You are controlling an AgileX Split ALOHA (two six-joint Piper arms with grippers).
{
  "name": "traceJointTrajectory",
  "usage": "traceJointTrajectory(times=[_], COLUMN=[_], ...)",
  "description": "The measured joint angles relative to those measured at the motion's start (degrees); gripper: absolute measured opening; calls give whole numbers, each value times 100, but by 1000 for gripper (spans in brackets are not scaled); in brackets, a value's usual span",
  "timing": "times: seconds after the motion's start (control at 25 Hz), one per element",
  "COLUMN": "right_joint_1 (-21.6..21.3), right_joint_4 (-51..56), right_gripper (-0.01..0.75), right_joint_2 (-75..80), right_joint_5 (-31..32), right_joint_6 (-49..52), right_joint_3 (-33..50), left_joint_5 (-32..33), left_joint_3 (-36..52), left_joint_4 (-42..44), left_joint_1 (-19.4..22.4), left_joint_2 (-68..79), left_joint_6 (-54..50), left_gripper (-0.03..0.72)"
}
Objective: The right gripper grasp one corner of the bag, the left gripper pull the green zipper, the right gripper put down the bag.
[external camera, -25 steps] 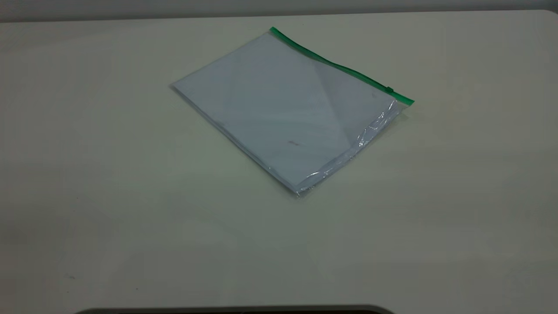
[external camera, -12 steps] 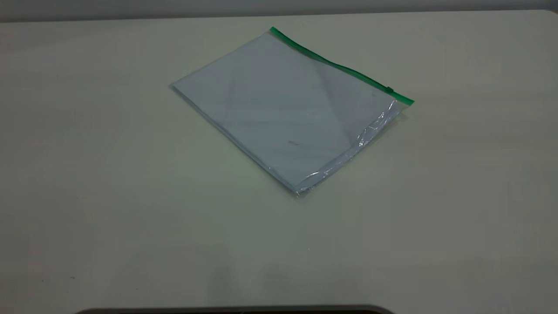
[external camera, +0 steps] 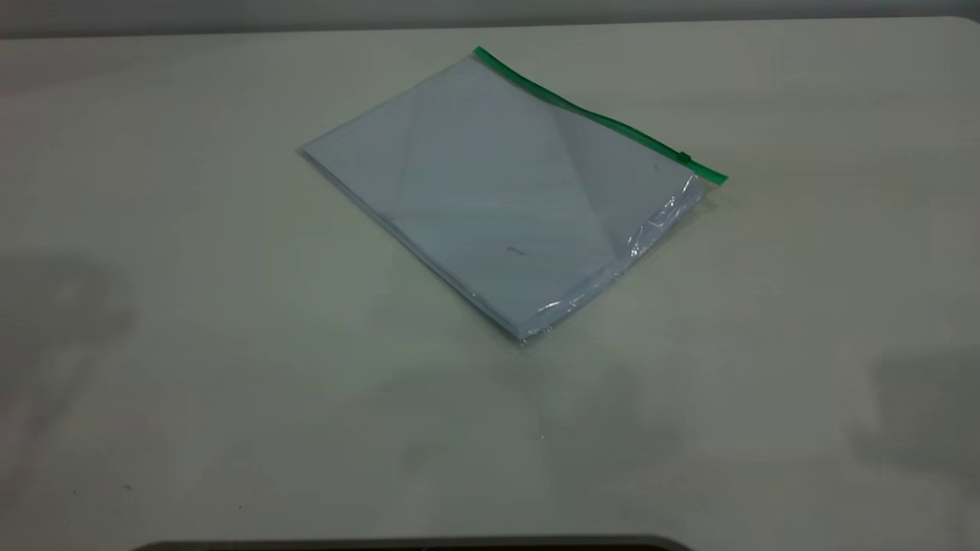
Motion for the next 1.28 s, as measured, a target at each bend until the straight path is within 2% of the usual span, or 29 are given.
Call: traceJointTrajectory(times=[0.28, 0.48, 0.72, 0.96, 1.28], right_joint_1=[208, 404, 404, 323, -446], right_joint_4=[975, 2241, 4008, 5244, 6105], right_gripper=[541, 541, 541, 541, 541], right_joint_2=[1883, 3184, 4607, 5627, 6853], right_joint_5=[-998, -1142, -737, -91, 723], right_joint_6=[-1088, -2320, -4421, -5839, -6706], right_joint_3=[-60, -468, -1306, -2037, -2806], left_joint_5=[-493, -593, -597, -627, -685], left_joint_3=[-221, -221, -221, -232, -252], left_joint_4=[-336, -692, -732, -732, -738], left_joint_1=[-239, -521, -623, -628, -628], left_joint_2=[1287, 1882, 2289, 2337, 2337], left_joint_6=[1045, 1337, 1356, 1356, 1356], left_gripper=[575, 575, 575, 575, 575])
